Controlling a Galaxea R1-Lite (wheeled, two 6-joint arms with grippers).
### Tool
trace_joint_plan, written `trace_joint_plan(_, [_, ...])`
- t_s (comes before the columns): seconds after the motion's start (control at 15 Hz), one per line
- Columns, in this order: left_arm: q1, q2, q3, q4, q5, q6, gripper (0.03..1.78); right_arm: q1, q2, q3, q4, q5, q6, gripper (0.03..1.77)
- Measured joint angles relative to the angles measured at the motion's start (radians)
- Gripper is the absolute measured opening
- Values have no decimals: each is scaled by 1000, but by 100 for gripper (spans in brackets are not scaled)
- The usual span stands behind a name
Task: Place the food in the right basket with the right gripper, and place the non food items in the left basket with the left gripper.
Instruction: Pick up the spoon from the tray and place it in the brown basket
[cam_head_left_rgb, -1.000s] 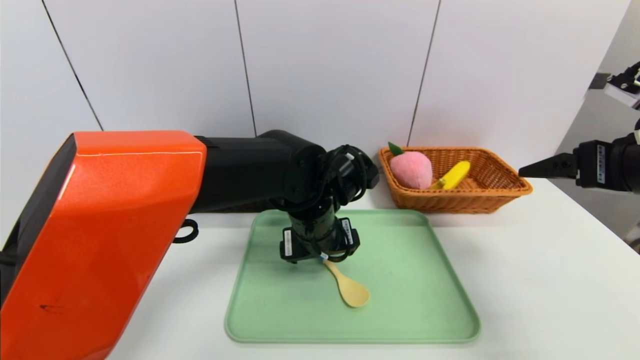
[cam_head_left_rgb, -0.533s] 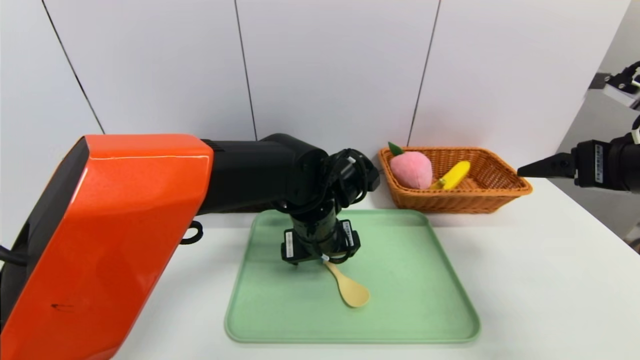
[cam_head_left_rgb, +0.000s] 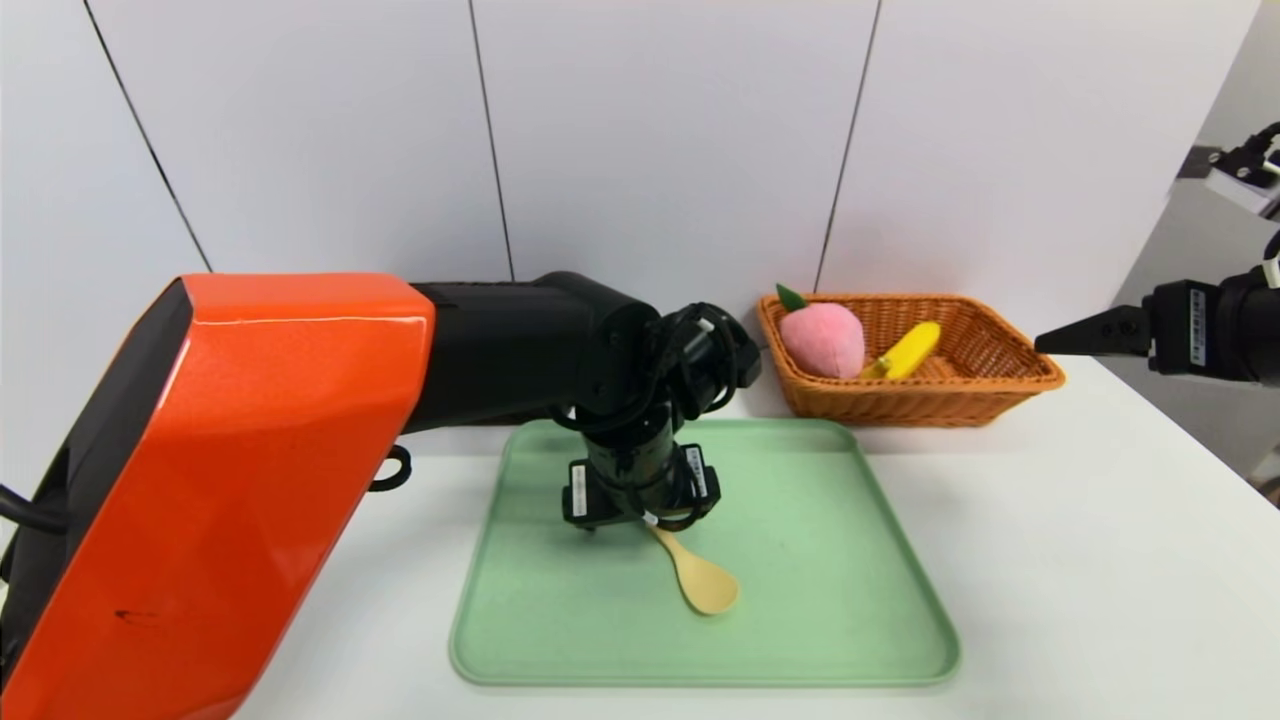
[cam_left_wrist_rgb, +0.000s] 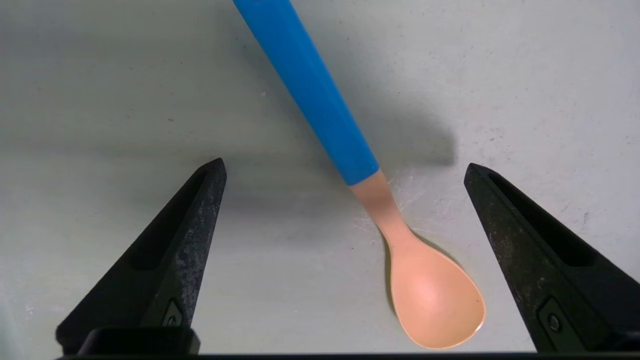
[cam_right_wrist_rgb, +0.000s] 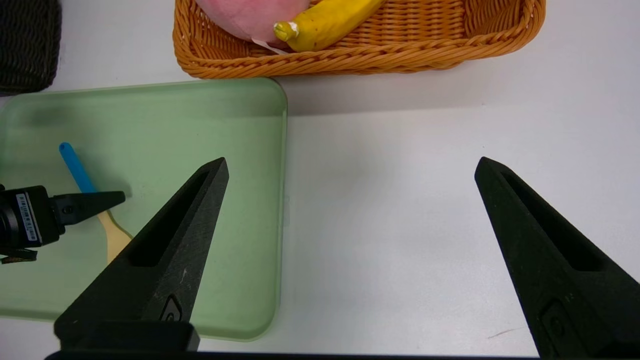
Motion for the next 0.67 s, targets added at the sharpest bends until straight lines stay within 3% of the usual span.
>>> trace_joint_plan(0.67, [0,17,0,1,45,52,169,0,-3,0,0,0,2,170])
